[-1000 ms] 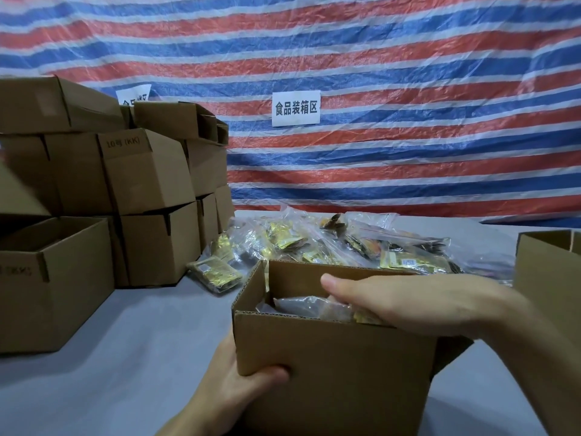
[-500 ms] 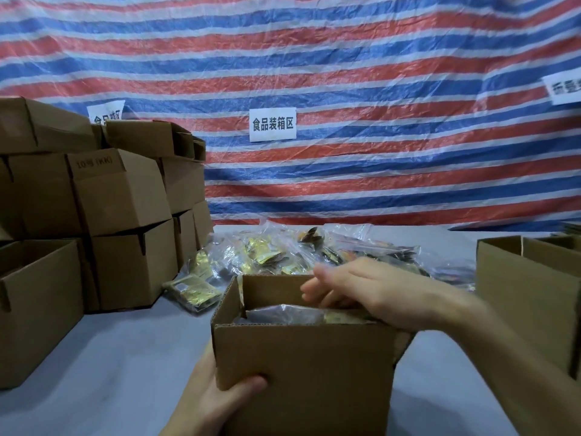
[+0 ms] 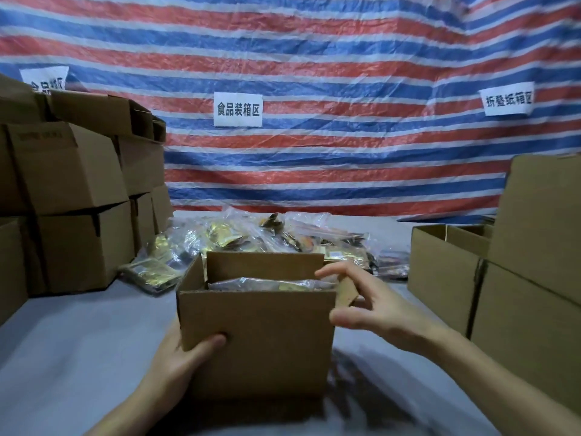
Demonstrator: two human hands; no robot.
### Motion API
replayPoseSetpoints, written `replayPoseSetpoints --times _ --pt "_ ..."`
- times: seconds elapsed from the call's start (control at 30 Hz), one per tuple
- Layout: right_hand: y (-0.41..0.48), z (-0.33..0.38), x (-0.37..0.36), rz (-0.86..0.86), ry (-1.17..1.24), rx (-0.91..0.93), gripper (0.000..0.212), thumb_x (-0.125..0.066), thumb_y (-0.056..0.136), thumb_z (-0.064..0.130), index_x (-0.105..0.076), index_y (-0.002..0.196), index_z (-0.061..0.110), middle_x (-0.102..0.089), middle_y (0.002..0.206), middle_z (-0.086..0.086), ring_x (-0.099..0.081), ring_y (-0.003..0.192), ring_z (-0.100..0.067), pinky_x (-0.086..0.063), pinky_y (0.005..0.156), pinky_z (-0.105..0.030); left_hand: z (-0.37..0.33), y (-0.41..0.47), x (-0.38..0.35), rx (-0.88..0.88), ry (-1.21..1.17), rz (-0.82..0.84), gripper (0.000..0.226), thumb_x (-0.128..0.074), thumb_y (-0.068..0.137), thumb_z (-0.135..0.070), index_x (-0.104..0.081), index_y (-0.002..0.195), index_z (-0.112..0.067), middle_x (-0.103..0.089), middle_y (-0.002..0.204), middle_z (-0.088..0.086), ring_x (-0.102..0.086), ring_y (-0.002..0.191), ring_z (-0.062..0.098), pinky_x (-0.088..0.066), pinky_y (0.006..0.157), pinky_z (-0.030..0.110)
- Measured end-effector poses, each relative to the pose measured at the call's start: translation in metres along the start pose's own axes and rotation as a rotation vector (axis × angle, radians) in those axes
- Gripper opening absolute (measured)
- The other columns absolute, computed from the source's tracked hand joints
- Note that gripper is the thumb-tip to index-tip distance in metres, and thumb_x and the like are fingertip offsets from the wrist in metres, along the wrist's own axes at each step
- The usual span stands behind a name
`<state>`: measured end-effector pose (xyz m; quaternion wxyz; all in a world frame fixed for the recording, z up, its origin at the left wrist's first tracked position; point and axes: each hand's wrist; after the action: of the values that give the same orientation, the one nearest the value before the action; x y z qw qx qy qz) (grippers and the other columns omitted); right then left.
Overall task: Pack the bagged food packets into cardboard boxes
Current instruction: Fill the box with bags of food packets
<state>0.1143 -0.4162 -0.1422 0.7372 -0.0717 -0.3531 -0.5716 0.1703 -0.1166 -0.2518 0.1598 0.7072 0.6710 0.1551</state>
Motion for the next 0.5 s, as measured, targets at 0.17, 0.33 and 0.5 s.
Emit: replayPoseSetpoints --times 0.17,0.33,0.5 --pt "-0.022 0.003 0.005 0.031 -0.1 -0.124 0.093 -0.093 0.058 0.045 -0.035 0.13 0.057 -0.042 0.143 0.014 -0.052 0.125 -0.004 -0.049 0.105 -0.033 -0.01 0.0 -0.008 0.021 0.053 0.056 0.074 -0.077 0.044 -0.06 -0.065 0.105 -0.02 -0.078 0.097 -0.007 -0.072 0.091 0.011 -0.054 0.073 0.019" --pt "-0.029 0.017 0.027 0.029 -0.238 -0.198 0.067 -0.092 0.069 0.028 -0.044 0.116 0.033 -0.056 0.123 0.005 -0.06 0.11 -0.014 -0.053 0.096 -0.039 -0.042 0.007 -0.029 0.031 0.066 0.238 0.114 -0.093 0.032 -0.071 -0.058 0.128 -0.021 -0.074 0.115 -0.007 -0.07 0.106 0.012 -0.056 0.09 0.036" --pt "-0.052 0.038 0.061 -0.009 -0.408 -0.234 0.065 -0.091 0.054 0.057 -0.05 0.101 0.037 -0.056 0.116 0.011 -0.056 0.108 -0.012 -0.053 0.094 -0.043 -0.082 0.025 -0.058 -0.02 0.041 0.339 0.105 -0.091 0.029 -0.075 -0.064 0.118 -0.027 -0.073 0.112 -0.007 -0.07 0.102 0.015 -0.055 0.087 0.04"
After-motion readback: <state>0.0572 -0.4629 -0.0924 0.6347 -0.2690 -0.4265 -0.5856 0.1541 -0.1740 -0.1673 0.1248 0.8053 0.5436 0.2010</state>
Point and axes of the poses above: each hand's wrist, its own y-axis towards the middle knuckle, its own x-axis out of the back of the hand, z = x × y
